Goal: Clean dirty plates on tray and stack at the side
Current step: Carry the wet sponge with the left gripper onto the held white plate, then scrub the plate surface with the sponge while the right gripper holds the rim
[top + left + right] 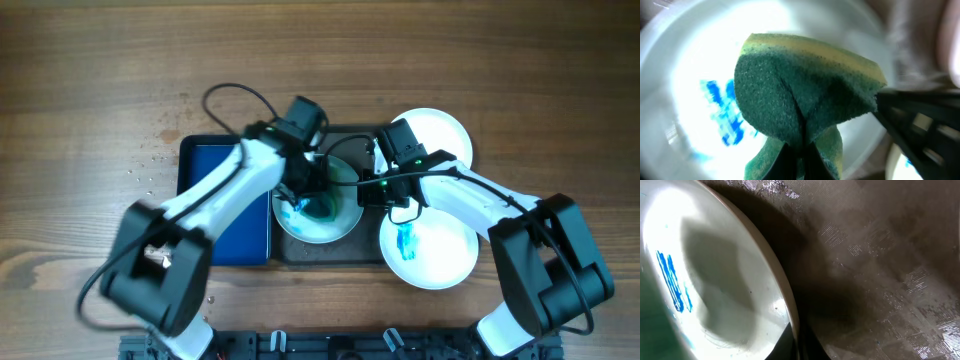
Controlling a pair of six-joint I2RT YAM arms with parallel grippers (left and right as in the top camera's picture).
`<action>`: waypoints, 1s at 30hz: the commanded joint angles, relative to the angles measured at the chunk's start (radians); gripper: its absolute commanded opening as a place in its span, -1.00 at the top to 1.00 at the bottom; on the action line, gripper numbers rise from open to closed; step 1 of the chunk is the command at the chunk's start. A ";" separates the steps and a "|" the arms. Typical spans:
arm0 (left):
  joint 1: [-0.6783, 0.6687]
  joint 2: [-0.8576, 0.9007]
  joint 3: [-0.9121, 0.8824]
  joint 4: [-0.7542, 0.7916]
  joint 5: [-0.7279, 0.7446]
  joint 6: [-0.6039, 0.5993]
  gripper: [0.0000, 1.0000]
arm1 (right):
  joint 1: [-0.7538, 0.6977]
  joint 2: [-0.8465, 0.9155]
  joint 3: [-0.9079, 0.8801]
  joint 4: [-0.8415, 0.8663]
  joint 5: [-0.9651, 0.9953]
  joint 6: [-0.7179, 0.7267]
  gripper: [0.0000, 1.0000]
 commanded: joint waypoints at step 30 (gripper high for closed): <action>-0.155 0.145 -0.002 0.096 0.145 0.012 0.92 | -0.002 0.019 -0.006 -0.018 -0.058 -0.018 0.91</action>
